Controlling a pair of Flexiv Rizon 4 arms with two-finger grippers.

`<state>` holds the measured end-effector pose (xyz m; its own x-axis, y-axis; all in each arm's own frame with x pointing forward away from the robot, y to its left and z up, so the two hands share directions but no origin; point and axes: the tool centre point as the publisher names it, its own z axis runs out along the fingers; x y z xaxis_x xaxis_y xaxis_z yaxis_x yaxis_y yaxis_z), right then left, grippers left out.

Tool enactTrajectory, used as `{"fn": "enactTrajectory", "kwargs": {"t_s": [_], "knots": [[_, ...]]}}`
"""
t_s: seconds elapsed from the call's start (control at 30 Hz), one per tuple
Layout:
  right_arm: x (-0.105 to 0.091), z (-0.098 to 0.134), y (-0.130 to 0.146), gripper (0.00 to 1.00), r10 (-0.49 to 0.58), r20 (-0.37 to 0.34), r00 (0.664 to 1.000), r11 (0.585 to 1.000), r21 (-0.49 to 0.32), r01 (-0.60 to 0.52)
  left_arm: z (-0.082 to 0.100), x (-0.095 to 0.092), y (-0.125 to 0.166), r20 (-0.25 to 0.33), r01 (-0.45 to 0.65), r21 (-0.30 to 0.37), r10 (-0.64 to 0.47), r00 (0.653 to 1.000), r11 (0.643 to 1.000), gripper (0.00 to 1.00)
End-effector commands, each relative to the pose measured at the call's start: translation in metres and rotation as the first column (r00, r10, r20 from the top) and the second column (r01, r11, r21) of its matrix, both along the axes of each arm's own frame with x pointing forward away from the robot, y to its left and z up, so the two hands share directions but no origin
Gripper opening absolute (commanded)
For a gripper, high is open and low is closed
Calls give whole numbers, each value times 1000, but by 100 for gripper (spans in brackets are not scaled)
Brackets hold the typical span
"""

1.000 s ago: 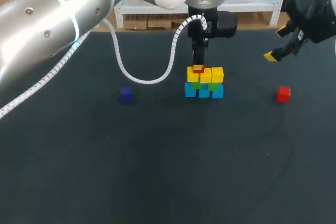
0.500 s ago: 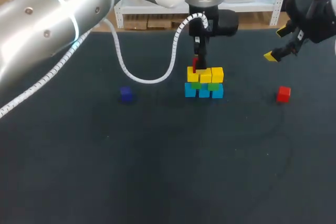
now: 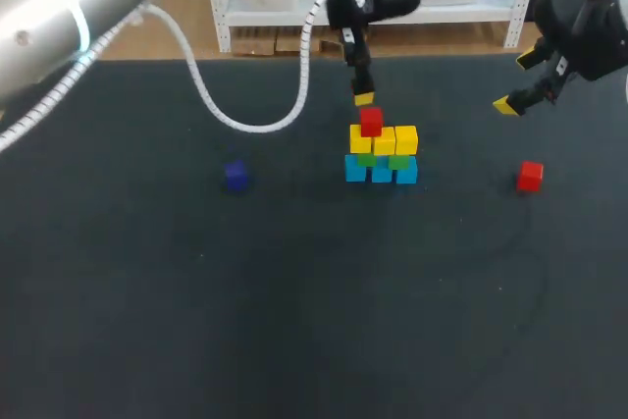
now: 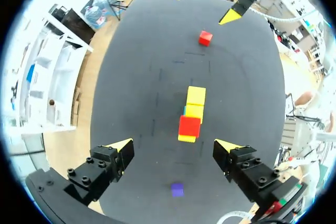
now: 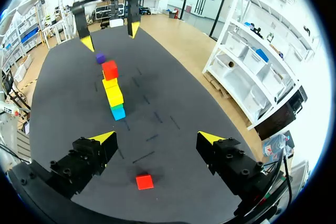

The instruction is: Place the blue cubes, place green cubes on the blue cubes, place the yellow cubes on the green cubes, then place the red cubes on the yellow cubes, and place purple cube on the red cubes.

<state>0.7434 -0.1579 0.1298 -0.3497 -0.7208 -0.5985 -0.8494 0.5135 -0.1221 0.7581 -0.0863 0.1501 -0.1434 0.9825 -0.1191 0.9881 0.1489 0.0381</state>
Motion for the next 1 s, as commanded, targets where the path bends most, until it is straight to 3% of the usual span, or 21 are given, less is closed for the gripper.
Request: {"fn": "enactTrajectory", "kwargs": {"t_s": [0.03, 0.23, 0.5, 0.73, 1.0], "knots": [[0, 0, -1, 100, 3, -1, 1000, 1000, 4, -3, 11, -19, 35, 99, -31, -110, 42, 994, 993, 100], [0, 0, -1, 100, 3, -1, 1000, 1000, 4, -3, 27, -17, 66, 147, -105, -166, 130, 981, 981, 100], [0, 0, -1, 100, 3, -1, 1000, 1000, 4, -3, 30, -6, 109, 196, -228, -237, 276, 941, 944, 100], [0, 0, -1, 100, 3, -1, 1000, 1000, 4, -3, 32, -3, 144, 278, -327, -289, 405, 871, 900, 100], [0, 0, -1, 100, 3, -1, 1000, 1000, 4, -3, 35, -10, 180, 275, -377, -411, 507, 817, 830, 100]]}}
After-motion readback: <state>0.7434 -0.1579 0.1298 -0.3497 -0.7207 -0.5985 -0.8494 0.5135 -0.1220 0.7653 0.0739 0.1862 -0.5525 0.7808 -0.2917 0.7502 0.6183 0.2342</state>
